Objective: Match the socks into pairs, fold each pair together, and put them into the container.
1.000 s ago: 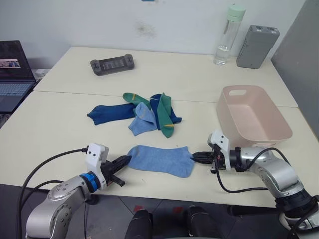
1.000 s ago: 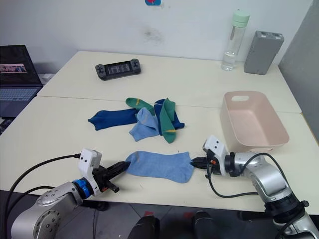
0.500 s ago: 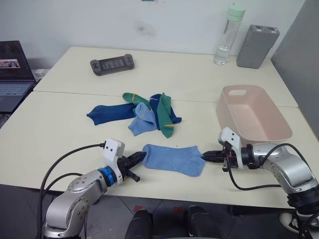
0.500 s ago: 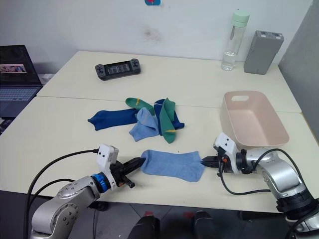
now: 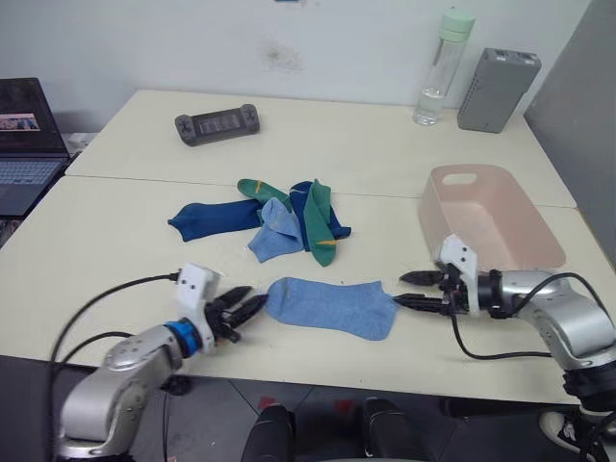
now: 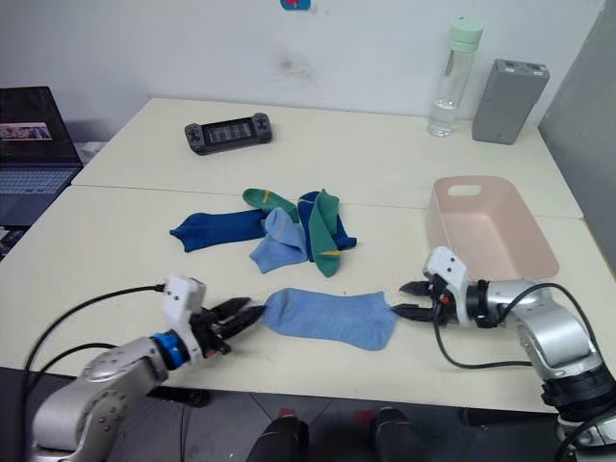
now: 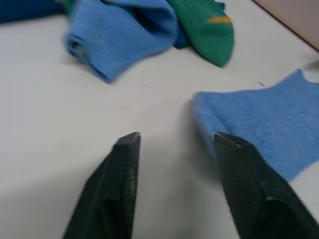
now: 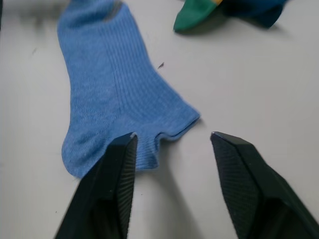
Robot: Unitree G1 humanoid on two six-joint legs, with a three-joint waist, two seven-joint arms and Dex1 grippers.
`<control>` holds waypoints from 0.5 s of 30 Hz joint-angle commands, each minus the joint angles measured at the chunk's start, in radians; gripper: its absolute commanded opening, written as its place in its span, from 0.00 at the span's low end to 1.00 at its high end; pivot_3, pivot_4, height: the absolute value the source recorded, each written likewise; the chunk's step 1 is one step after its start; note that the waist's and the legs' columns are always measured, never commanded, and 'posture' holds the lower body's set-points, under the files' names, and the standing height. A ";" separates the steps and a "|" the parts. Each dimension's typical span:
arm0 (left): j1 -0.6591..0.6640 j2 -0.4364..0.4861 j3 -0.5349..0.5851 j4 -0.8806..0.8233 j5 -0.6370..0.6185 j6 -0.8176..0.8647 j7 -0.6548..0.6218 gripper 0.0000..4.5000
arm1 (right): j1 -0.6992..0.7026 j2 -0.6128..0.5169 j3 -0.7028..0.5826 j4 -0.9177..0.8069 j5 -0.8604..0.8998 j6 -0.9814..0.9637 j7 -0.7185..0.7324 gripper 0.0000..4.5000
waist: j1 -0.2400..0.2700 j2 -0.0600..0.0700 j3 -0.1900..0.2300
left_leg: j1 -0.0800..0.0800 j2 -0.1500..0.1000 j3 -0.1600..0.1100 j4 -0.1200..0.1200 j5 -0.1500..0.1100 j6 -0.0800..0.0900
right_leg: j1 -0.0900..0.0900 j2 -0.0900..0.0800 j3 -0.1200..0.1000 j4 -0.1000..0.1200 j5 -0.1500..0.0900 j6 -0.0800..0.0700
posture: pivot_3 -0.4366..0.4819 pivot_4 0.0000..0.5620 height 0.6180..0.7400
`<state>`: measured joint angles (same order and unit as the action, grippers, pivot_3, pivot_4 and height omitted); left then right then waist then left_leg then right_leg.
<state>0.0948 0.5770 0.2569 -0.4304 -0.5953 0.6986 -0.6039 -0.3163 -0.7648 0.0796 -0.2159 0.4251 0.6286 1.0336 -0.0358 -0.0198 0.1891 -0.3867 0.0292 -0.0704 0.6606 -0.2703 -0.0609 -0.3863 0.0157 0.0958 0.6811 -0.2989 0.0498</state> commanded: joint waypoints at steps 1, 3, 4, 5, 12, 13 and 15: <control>-0.033 0.064 0.027 -0.013 0.001 -0.131 -0.136 0.63 | -0.051 0.040 0.003 -0.082 0.034 -0.043 0.016 0.54 | 0.000 0.000 0.000 | 0.000 0.000 0.000 0.000 0.000 0.000 | 0.000 0.000 0.000 0.000 0.000 0.000 | 0.48 0.27 1.00; -0.067 0.102 -0.024 0.025 0.062 -0.227 -0.207 0.55 | -0.068 0.078 0.055 -0.084 -0.022 -0.106 -0.003 0.44 | 0.001 0.000 0.000 | 0.000 0.000 0.000 0.000 0.000 0.000 | 0.000 0.000 0.000 0.000 0.000 0.000 | 0.48 0.27 1.00; -0.096 0.102 -0.049 0.047 0.078 -0.258 -0.226 0.48 | -0.073 0.094 0.088 -0.075 -0.064 -0.155 -0.009 0.38 | 0.001 0.000 0.000 | 0.000 0.000 0.000 0.000 0.000 0.000 | 0.000 0.000 0.000 0.000 0.000 0.000 | 0.48 0.27 1.00; -0.126 0.097 -0.078 0.066 0.092 -0.282 -0.240 0.42 | -0.078 0.113 0.119 -0.059 -0.112 -0.215 -0.019 0.31 | 0.002 0.000 0.000 | 0.000 0.000 0.001 0.000 0.000 0.000 | 0.000 0.000 0.000 -0.001 0.000 0.000 | 0.48 0.27 1.00; -0.266 0.049 -0.326 0.205 0.273 -0.418 -0.287 0.00 | -0.075 0.227 0.251 0.064 -0.284 -0.399 -0.081 0.00 | 0.004 0.000 0.000 | -0.005 -0.001 0.001 0.001 0.000 0.000 | -0.003 -0.001 0.000 -0.001 0.003 -0.004 | 0.48 0.27 1.00; -0.275 0.039 -0.344 0.235 0.294 -0.432 -0.282 0.00 | -0.074 0.231 0.258 0.088 -0.301 -0.416 -0.083 0.00 | 0.004 0.000 0.000 | -0.005 -0.001 0.000 0.000 0.000 0.000 | -0.004 -0.001 -0.001 -0.001 0.003 -0.004 | 0.48 0.27 1.00; -0.290 0.026 -0.375 0.297 0.338 -0.457 -0.272 0.00 | -0.068 0.228 0.266 0.135 -0.331 -0.451 -0.086 0.00 | 0.004 0.000 0.000 | -0.005 -0.001 -0.001 0.000 0.000 0.000 | -0.004 -0.001 -0.002 -0.001 0.003 -0.004 | 0.48 0.27 1.00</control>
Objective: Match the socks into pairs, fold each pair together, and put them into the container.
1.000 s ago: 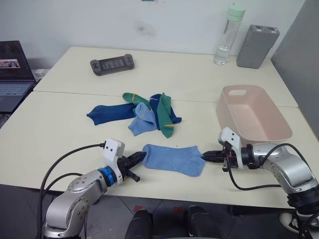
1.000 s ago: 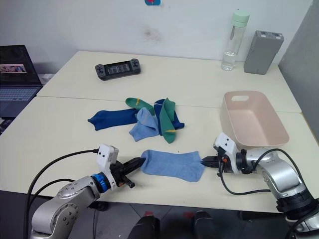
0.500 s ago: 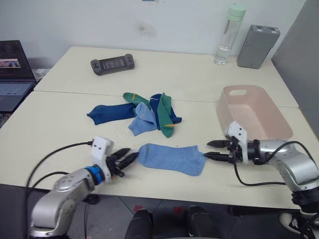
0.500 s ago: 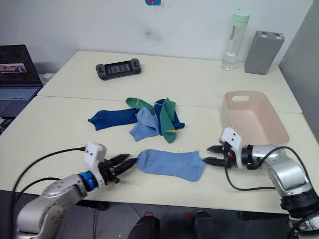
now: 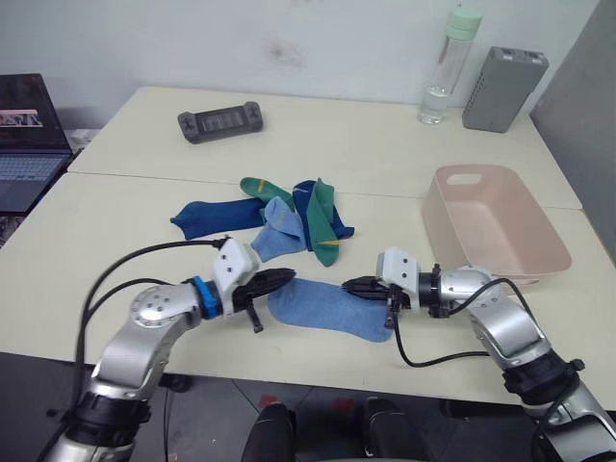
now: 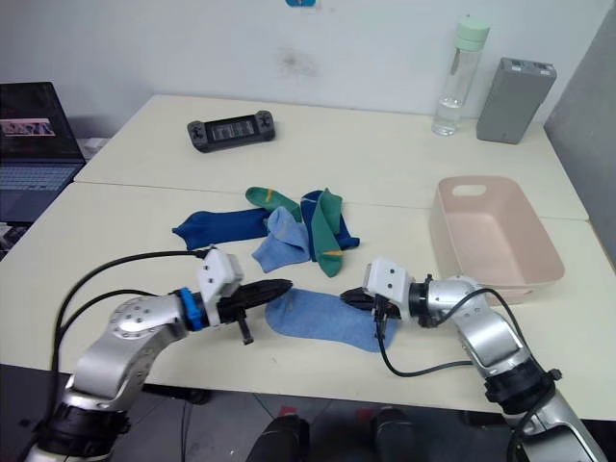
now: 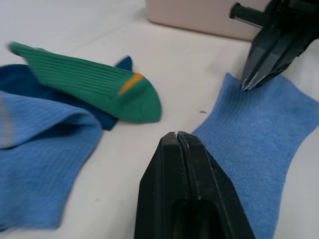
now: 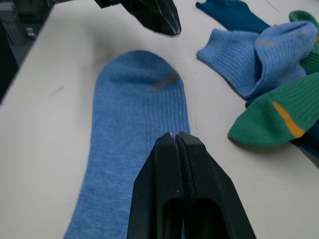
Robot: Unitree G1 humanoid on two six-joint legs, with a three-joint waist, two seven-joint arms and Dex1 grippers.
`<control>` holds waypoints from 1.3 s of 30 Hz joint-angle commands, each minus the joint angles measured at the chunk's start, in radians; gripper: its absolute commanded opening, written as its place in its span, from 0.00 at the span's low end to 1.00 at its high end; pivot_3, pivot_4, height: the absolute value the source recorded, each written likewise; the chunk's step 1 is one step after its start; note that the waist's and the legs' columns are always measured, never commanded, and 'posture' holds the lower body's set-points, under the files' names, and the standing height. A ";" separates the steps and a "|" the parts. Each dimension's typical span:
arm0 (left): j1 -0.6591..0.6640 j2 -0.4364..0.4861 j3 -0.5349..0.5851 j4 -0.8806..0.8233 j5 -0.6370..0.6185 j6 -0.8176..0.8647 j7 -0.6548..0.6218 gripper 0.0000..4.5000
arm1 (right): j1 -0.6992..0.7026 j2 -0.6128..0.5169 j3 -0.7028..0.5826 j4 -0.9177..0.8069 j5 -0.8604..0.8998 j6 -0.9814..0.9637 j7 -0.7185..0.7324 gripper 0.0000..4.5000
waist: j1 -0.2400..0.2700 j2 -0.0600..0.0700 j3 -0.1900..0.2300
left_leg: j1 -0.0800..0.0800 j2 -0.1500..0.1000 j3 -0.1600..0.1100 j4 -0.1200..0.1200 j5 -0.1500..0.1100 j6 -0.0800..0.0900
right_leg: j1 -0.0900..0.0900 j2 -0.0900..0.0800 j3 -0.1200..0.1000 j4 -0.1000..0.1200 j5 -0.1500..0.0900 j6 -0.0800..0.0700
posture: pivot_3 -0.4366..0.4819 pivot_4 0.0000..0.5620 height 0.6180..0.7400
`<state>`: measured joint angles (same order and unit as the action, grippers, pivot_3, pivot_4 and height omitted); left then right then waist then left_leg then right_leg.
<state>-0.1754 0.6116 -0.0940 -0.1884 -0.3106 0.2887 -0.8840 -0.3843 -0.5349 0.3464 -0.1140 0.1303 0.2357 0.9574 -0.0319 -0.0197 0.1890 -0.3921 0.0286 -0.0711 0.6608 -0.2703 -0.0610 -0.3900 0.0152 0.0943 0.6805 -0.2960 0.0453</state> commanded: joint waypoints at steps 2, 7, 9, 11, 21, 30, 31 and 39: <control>-0.028 -0.020 -0.040 0.098 0.072 -0.054 0.007 0.00 | 0.012 -0.014 0.003 0.065 -0.059 -0.082 -0.003 0.00 | -0.001 0.000 0.000 | 0.000 0.000 -0.001 0.000 0.000 0.000 | 0.000 0.000 -0.001 0.000 0.000 0.000 | 0.48 0.27 1.00; -0.004 -0.010 -0.058 0.149 0.104 -0.077 -0.017 0.00 | 0.067 -0.058 -0.038 0.091 -0.045 -0.101 0.021 0.00 | -0.001 0.000 0.000 | 0.000 0.000 -0.001 0.000 0.000 0.000 | 0.001 0.000 -0.001 0.001 0.000 0.000 | 0.48 0.27 1.00; 0.011 -0.002 -0.046 0.156 0.104 -0.089 -0.021 0.00 | 0.088 -0.088 -0.063 0.086 -0.034 -0.106 0.032 0.00 | -0.001 0.000 0.000 | 0.001 0.000 -0.001 0.000 0.000 0.000 | 0.002 0.000 -0.001 0.001 0.000 0.000 | 0.48 0.27 1.00; 0.028 0.011 -0.026 0.149 0.093 -0.094 -0.026 0.00 | 0.112 -0.127 -0.091 0.083 -0.024 -0.114 0.049 0.00 | 0.000 0.000 0.000 | 0.002 0.000 -0.001 0.001 0.000 0.000 | 0.003 0.000 -0.001 0.001 0.000 0.000 | 0.48 0.27 1.00; 0.100 0.030 0.050 -0.051 -0.023 -0.079 -0.069 0.00 | 0.121 -0.140 -0.165 -0.086 0.148 -0.079 0.133 0.00 | -0.004 0.000 0.000 | 0.002 0.001 -0.001 0.000 0.000 0.000 | 0.002 0.000 0.000 0.001 0.000 0.000 | 0.48 0.27 1.00; 0.121 0.060 -0.009 -0.029 0.049 -0.049 -0.067 0.00 | 0.123 -0.148 -0.019 -0.086 0.002 -0.076 0.140 0.00 | 0.000 0.000 0.000 | 0.002 0.000 -0.001 0.000 0.000 0.000 | 0.002 0.000 -0.001 0.001 0.000 0.000 | 0.48 0.27 1.00; 0.120 0.058 -0.009 -0.015 0.056 -0.053 -0.064 0.00 | 0.119 -0.146 -0.018 -0.072 -0.008 -0.076 0.133 0.00 | 0.000 0.000 0.000 | 0.002 0.000 -0.001 0.001 0.000 0.000 | 0.002 0.000 0.000 0.001 0.000 0.000 | 0.48 0.27 1.00; 0.143 0.111 0.020 0.051 0.087 -0.088 -0.067 0.00 | 0.148 -0.247 -0.069 -0.006 -0.025 -0.153 0.184 0.00 | -0.001 0.000 0.000 | 0.003 0.000 -0.001 0.001 0.000 0.000 | 0.003 0.000 0.000 0.001 0.000 0.000 | 0.48 0.27 1.00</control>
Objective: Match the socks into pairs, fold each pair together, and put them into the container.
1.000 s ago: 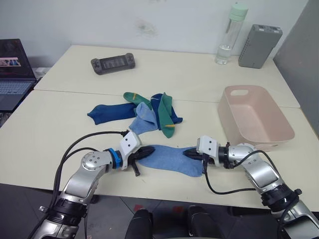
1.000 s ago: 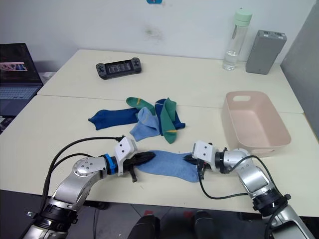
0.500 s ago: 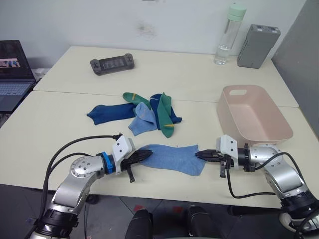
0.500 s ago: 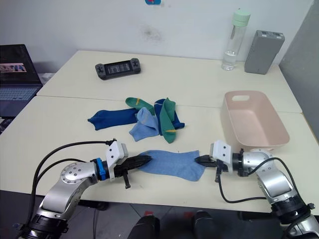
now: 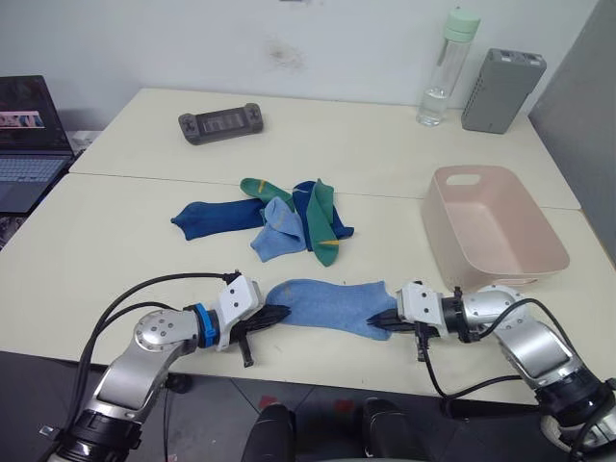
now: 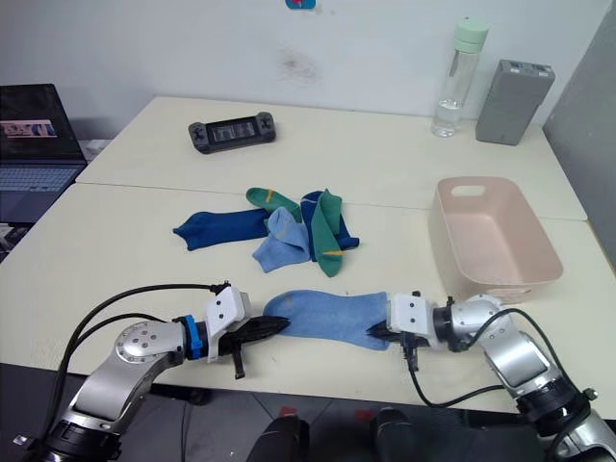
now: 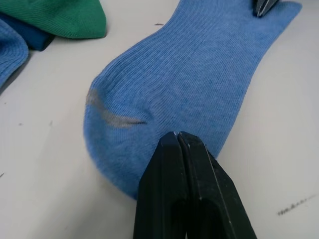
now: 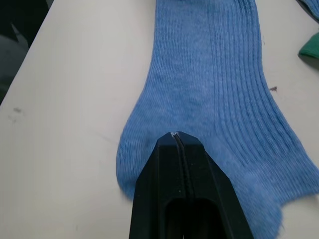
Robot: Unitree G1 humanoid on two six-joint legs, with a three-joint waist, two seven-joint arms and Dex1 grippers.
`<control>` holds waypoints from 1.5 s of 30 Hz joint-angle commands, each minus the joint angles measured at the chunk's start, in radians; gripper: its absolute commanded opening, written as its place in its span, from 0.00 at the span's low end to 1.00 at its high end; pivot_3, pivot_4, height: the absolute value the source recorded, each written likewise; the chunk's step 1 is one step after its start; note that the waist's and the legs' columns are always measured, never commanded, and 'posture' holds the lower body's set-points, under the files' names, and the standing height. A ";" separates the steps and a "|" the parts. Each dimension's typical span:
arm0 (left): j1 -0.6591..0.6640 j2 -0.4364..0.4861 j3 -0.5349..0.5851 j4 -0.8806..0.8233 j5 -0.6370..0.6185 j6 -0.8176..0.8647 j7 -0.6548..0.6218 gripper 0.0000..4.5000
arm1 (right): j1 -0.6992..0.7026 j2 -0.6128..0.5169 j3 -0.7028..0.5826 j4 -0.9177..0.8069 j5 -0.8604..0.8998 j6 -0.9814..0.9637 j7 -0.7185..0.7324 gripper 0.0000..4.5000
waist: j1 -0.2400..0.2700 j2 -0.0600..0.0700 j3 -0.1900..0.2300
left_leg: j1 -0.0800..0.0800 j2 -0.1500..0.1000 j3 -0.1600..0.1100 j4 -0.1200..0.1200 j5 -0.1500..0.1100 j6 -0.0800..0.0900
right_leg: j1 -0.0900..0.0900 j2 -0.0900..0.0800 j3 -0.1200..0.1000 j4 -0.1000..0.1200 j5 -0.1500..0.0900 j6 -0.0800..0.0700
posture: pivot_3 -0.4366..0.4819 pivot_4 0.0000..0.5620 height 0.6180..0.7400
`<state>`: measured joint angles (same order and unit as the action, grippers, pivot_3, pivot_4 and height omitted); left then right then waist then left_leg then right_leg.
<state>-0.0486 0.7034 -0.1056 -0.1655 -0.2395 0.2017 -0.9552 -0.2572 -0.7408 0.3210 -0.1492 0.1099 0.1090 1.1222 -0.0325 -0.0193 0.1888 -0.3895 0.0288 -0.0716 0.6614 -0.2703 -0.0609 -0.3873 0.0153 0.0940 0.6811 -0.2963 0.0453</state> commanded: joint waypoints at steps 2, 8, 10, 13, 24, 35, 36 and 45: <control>0.022 0.017 0.057 0.017 -0.011 0.000 0.006 0.00 | 0.032 -0.064 -0.071 0.038 0.006 -0.046 0.026 0.00 | 0.000 0.000 0.000 | 0.000 0.000 0.000 0.000 0.000 0.000 | 0.000 0.000 0.000 0.000 0.000 0.000 | 0.48 0.27 1.00; 0.059 -0.042 0.236 -0.122 -0.189 0.099 0.088 0.00 | 0.015 -0.010 -0.208 -0.059 0.169 0.101 -0.045 0.04 | -0.004 0.000 0.000 | 0.000 0.001 0.000 0.000 0.000 0.000 | 0.000 0.000 0.000 0.001 0.000 0.000 | 0.48 0.27 1.00; 0.081 -0.047 0.306 -0.142 -0.213 0.117 0.128 0.00 | -0.005 0.017 -0.253 -0.105 0.224 0.188 -0.092 0.13 | -0.009 0.000 0.000 | 0.000 0.002 0.000 0.000 0.000 0.000 | 0.000 0.000 0.000 0.001 0.000 0.000 | 0.48 0.27 1.00; 0.123 -0.062 0.400 -0.141 -0.225 0.116 0.188 0.19 | -0.041 0.062 -0.270 -0.175 0.241 0.286 -0.183 0.36 | -0.010 0.000 0.000 | 0.000 0.002 -0.001 0.000 0.000 0.000 | 0.000 0.000 0.000 0.001 0.000 0.000 | 0.48 0.27 1.00; 0.236 -0.112 0.492 -0.137 -0.223 0.086 0.258 0.97 | -0.078 0.111 -0.233 -0.180 0.200 0.302 -0.254 1.00 | 0.002 0.000 0.000 | -0.002 0.000 -0.001 0.000 0.000 0.000 | -0.001 -0.001 -0.001 -0.001 0.000 0.000 | 0.48 0.27 1.00; 0.013 -0.149 0.372 -0.095 -0.226 0.172 0.325 1.00 | -0.175 0.154 -0.186 -0.222 0.208 0.357 -0.260 1.00 | 0.001 0.000 0.000 | -0.002 0.000 -0.001 0.000 0.000 0.000 | -0.001 0.000 -0.001 0.000 0.000 0.000 | 0.48 0.27 1.00; -0.013 -0.157 0.357 -0.079 -0.222 0.187 0.335 1.00 | -0.180 0.159 -0.181 -0.224 0.206 0.361 -0.265 1.00 | 0.001 0.000 0.000 | -0.002 0.000 -0.001 0.000 0.000 0.000 | -0.001 -0.001 -0.002 0.000 0.000 0.000 | 0.48 0.27 1.00; -0.155 -0.180 0.230 0.149 -0.099 0.130 0.323 0.96 | -0.213 0.179 -0.157 -0.238 0.203 0.382 -0.271 1.00 | -0.003 0.000 0.000 | -0.002 0.000 -0.003 0.000 0.000 0.000 | -0.002 0.000 -0.003 0.001 0.000 0.000 | 0.48 0.27 1.00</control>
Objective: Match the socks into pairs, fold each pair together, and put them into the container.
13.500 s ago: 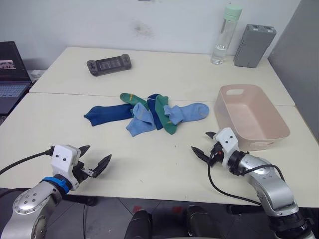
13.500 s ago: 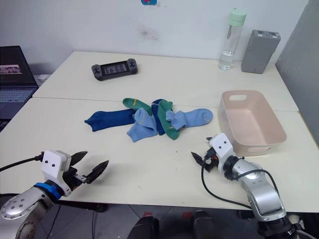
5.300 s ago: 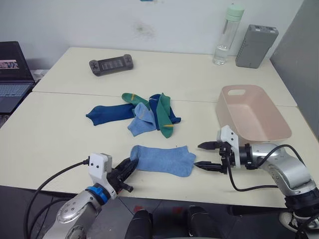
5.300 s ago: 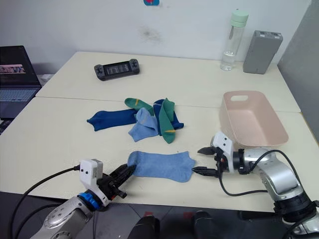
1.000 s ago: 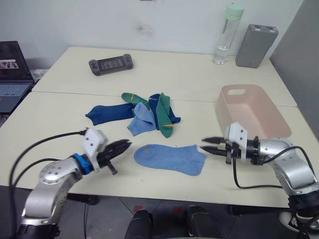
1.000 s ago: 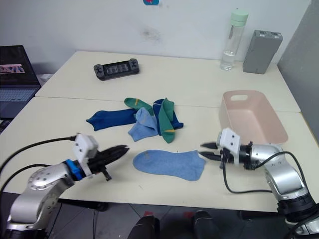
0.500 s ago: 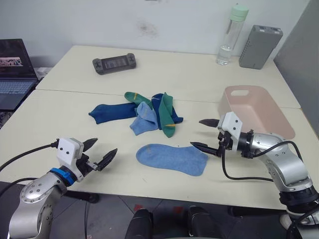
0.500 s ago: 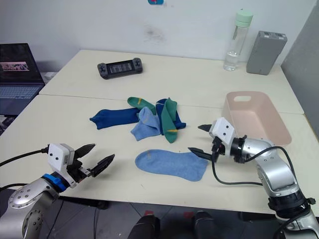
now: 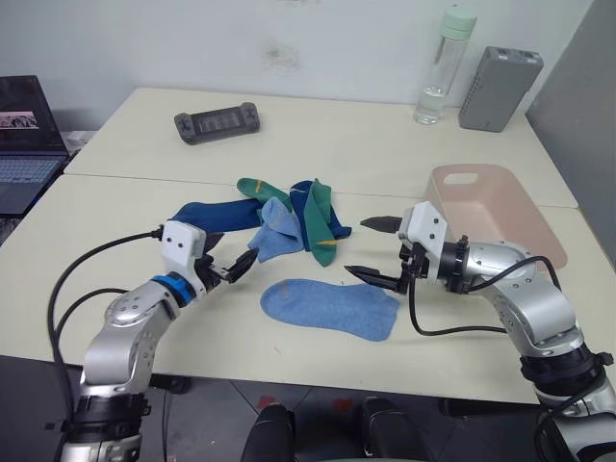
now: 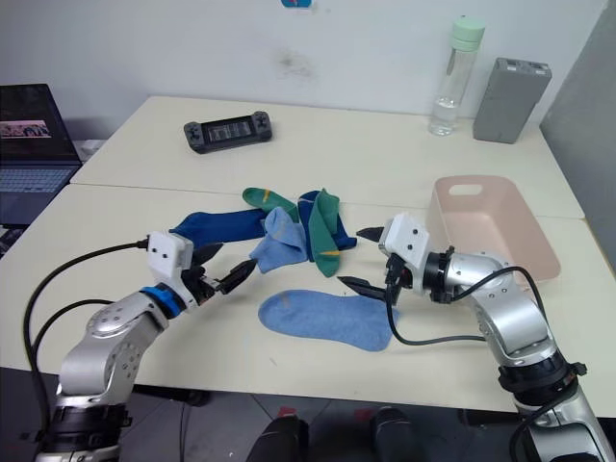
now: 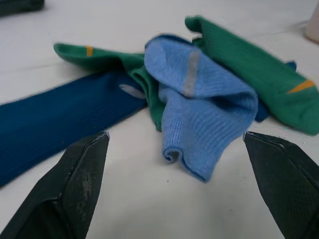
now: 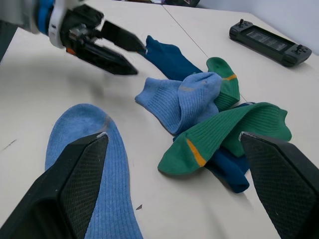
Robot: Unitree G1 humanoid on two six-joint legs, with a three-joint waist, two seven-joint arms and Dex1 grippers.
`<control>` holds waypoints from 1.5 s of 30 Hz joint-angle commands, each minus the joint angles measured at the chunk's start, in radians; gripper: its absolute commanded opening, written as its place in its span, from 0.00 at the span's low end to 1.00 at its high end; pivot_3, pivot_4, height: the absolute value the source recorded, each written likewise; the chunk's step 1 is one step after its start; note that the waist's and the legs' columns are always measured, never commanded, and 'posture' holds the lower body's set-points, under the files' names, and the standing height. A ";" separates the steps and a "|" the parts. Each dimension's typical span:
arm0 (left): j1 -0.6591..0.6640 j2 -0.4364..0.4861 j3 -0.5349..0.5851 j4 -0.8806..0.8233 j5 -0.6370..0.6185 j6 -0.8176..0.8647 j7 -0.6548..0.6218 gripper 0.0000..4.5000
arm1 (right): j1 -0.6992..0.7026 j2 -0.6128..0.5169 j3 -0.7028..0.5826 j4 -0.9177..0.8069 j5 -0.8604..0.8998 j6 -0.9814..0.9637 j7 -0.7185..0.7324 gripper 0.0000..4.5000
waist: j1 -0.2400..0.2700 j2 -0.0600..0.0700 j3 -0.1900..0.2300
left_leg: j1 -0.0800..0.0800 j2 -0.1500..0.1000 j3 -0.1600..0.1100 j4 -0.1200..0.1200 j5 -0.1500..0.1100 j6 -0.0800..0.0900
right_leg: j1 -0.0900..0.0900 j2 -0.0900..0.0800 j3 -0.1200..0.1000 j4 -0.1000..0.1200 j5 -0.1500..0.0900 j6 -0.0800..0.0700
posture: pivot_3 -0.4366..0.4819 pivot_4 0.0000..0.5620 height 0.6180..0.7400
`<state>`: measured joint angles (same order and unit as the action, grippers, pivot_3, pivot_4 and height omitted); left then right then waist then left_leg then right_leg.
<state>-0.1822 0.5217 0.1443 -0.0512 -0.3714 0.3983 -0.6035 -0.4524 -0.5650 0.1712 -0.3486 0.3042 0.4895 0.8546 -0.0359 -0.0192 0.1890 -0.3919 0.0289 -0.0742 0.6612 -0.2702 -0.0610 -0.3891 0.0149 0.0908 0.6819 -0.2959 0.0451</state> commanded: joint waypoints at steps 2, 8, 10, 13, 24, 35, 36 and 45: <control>-0.047 -0.011 -0.025 0.069 0.035 -0.098 -0.039 0.87 | -0.014 0.003 -0.004 -0.040 0.007 0.001 -0.007 1.00 | 0.003 0.000 0.000 | 0.000 0.000 0.000 0.000 0.000 0.000 | 0.000 0.000 -0.001 0.000 0.000 0.000 | 0.48 0.27 1.00; -0.099 -0.025 -0.043 0.158 0.067 -0.148 -0.060 0.44 | -0.014 0.003 0.003 -0.040 0.005 0.017 -0.017 1.00 | 0.004 0.000 0.000 | -0.001 -0.001 -0.001 0.000 0.000 0.000 | 0.000 -0.001 -0.001 0.000 0.000 0.000 | 0.48 0.27 1.00; -0.103 -0.027 -0.041 0.162 0.064 -0.154 -0.068 0.31 | -0.014 0.003 0.003 -0.039 0.005 0.020 -0.017 1.00 | 0.004 0.000 0.000 | -0.001 -0.001 -0.001 0.000 0.000 0.000 | 0.000 -0.001 -0.002 0.000 0.000 0.000 | 0.48 0.27 1.00; -0.108 -0.031 -0.030 0.157 0.049 -0.162 -0.080 0.09 | -0.015 0.006 0.002 -0.038 0.004 0.024 -0.021 1.00 | 0.004 0.000 0.000 | -0.002 0.000 -0.002 0.000 0.000 0.000 | 0.000 -0.001 -0.002 0.000 0.000 0.000 | 0.48 0.27 1.00; -0.032 0.024 -0.006 -0.221 -0.125 0.018 -0.133 0.01 | -0.021 0.012 -0.002 -0.019 0.001 0.019 -0.025 1.00 | 0.004 0.000 0.000 | -0.002 0.000 -0.003 0.000 0.000 0.000 | 0.000 -0.001 -0.003 0.000 0.000 0.000 | 0.48 0.27 1.00; 0.095 0.115 -0.009 -0.564 -0.406 0.365 -0.087 0.01 | -0.039 0.006 -0.013 0.034 -0.007 -0.014 -0.012 1.00 | -0.003 0.000 0.000 | -0.001 0.000 -0.002 0.000 0.000 0.000 | 0.000 0.000 -0.002 0.000 0.000 0.000 | 0.48 0.27 1.00; 0.115 0.121 -0.020 -0.579 -0.408 0.375 -0.084 0.01 | -0.039 0.001 -0.014 0.033 -0.004 -0.014 -0.004 1.00 | -0.003 0.000 0.000 | -0.001 0.000 -0.002 0.000 0.000 0.000 | 0.000 0.000 -0.002 0.000 0.000 0.000 | 0.48 0.27 1.00; 0.239 0.129 -0.039 -0.619 -0.419 0.401 -0.065 0.01 | 0.014 -0.040 -0.003 0.008 0.000 -0.015 0.048 1.00 | 0.003 0.000 0.000 | -0.001 0.000 -0.002 0.000 0.000 0.000 | 0.000 0.000 -0.002 0.000 0.000 -0.001 | 0.48 0.27 1.00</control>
<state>0.0459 0.6436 0.0866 -0.6217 -0.7691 0.8005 -0.6759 -0.4386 -0.5956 0.1807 -0.3015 0.2965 0.4925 0.8953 -0.0327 -0.0192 0.1891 -0.3934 0.0288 -0.0762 0.6615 -0.2702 -0.0611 -0.3890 0.0146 0.0893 0.6815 -0.2962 0.0445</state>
